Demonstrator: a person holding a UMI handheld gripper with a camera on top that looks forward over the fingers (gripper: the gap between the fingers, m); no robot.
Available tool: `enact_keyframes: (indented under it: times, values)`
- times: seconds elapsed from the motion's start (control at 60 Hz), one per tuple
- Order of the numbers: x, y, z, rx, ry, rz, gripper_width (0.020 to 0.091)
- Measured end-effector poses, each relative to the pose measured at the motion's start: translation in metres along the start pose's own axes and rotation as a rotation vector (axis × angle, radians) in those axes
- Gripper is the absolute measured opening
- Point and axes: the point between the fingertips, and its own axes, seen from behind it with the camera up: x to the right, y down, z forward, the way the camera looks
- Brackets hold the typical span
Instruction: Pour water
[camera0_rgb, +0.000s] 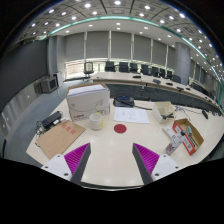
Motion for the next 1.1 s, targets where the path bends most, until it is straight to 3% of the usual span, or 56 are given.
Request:
enact_keyframes:
  times: [0.25, 0.65, 1.033, 1.1]
  values:
    - [0.082, 0.026, 0.012, -0.005, 0.069, 0.055, 0.0861]
    - [0.294, 0.108, 0.07, 0.026, 0.185, 0.108, 0.0863]
    - [0.378, 0.09, 0.198, 0.156, 0.145, 0.144, 0.086]
    - [0.384, 0.085, 0.217, 0.178, 0.144, 0.145, 0.0822]
